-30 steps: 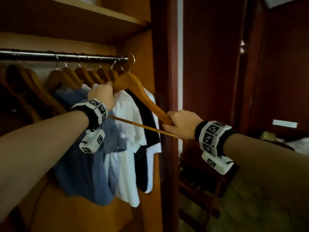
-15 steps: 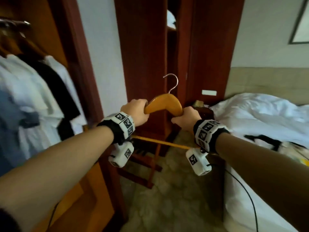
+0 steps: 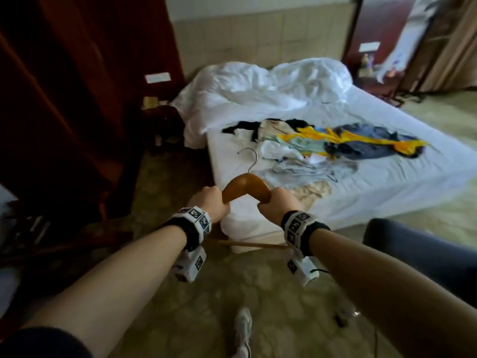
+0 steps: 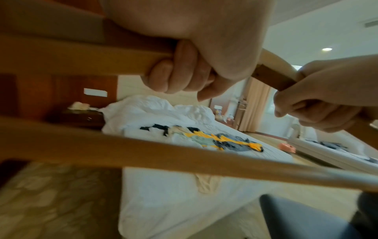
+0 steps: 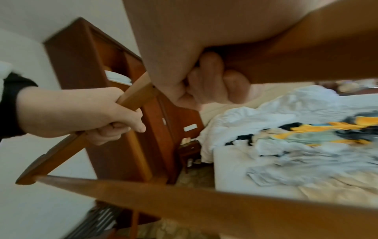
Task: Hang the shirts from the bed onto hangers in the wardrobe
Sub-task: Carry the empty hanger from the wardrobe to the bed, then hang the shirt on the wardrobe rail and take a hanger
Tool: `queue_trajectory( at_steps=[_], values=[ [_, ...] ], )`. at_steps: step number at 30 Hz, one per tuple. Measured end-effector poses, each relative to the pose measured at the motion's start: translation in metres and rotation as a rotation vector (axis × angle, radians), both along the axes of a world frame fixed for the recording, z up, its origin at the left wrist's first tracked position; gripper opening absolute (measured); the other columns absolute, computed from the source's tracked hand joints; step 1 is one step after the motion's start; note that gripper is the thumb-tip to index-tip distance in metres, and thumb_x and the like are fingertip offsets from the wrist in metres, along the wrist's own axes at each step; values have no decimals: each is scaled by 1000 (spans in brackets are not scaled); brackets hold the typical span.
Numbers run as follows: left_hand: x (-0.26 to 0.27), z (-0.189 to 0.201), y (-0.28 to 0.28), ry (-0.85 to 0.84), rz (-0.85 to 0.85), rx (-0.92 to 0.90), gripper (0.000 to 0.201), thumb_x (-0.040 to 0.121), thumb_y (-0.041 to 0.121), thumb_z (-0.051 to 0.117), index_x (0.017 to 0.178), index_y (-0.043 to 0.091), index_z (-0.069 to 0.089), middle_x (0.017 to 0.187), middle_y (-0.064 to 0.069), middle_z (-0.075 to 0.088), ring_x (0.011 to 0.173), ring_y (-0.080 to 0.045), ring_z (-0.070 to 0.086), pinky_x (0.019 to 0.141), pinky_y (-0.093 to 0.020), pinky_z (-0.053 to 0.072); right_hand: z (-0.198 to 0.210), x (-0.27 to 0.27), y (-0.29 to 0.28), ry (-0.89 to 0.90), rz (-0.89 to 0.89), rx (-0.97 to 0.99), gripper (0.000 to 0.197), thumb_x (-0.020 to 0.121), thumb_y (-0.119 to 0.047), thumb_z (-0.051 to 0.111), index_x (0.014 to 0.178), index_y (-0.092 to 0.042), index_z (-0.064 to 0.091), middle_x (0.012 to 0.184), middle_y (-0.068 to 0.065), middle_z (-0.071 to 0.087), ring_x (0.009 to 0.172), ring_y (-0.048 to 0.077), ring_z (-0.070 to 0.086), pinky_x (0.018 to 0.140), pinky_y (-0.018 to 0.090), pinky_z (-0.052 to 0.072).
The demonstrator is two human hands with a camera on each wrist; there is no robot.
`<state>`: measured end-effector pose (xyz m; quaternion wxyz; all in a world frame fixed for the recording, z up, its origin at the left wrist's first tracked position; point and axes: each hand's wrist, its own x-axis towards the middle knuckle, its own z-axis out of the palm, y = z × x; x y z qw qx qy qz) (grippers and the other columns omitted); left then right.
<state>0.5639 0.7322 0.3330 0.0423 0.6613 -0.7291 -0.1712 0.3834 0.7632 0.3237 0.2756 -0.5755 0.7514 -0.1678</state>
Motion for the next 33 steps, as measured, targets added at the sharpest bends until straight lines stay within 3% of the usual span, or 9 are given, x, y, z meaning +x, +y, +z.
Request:
queue_trajectory(
  at_steps=[3,10,13,15,17,19,22,28,33],
  values=[
    [-72,-34,-33,-14,-120,42,18,88,32,58,85,16,63,87,-7,69,82,-32,68,76,-36,56,-32,-67,-13,23,-111,59,19,80,-21,59,65,-12,49,61,2,51,51,19,50,46,23,36],
    [-206,-81,-147,-3,-326,125,19,87,33,58,78,17,59,79,-5,63,77,-31,64,72,-32,51,-76,-193,-93,68,-269,161,16,81,-27,58,72,-15,58,70,2,60,61,20,59,51,24,41],
    [-251,-94,-187,-1,-386,173,19,87,32,57,74,18,57,75,-4,61,76,-30,65,70,-32,52,-86,-235,-126,44,-315,198,15,82,-28,59,79,-14,65,76,4,65,65,20,64,55,27,50],
    [-280,-102,-210,-1,-443,183,17,86,31,57,75,19,56,72,-3,60,75,-29,65,68,-32,51,-92,-262,-142,37,-345,220,16,82,-27,60,80,-13,66,76,4,65,67,22,64,61,30,53],
    [-310,-108,-228,-13,-492,192,16,86,34,57,80,19,58,75,-3,61,75,-29,63,66,-31,48,-97,-288,-154,35,-375,240,16,82,-28,61,81,-13,67,75,4,65,65,21,63,60,29,52],
    [-343,-116,-245,-32,-509,214,20,86,35,56,83,17,62,78,-5,64,73,-29,64,61,-30,45,-104,-317,-166,15,-415,251,16,82,-29,62,82,-13,67,73,2,63,61,17,60,54,25,48],
    [-395,-129,-273,-40,-508,250,24,87,34,58,69,18,56,70,-4,61,64,-25,59,58,-28,42,-116,-366,-190,-12,-437,278,17,82,-29,62,76,-14,65,70,1,61,59,17,60,50,23,42],
    [-478,-142,-321,-79,-503,274,21,86,37,59,82,16,62,73,-2,61,69,-23,62,62,-30,50,-128,-455,-241,-51,-392,323,16,80,-30,62,75,-15,66,74,4,65,68,23,66,61,31,53],
    [-517,-154,-356,-61,-450,288,23,87,37,60,74,18,58,68,-3,60,64,-24,60,60,-29,46,-140,-499,-286,-76,-389,347,16,79,-25,63,68,-13,61,66,2,59,60,21,62,55,30,48]
  ],
)
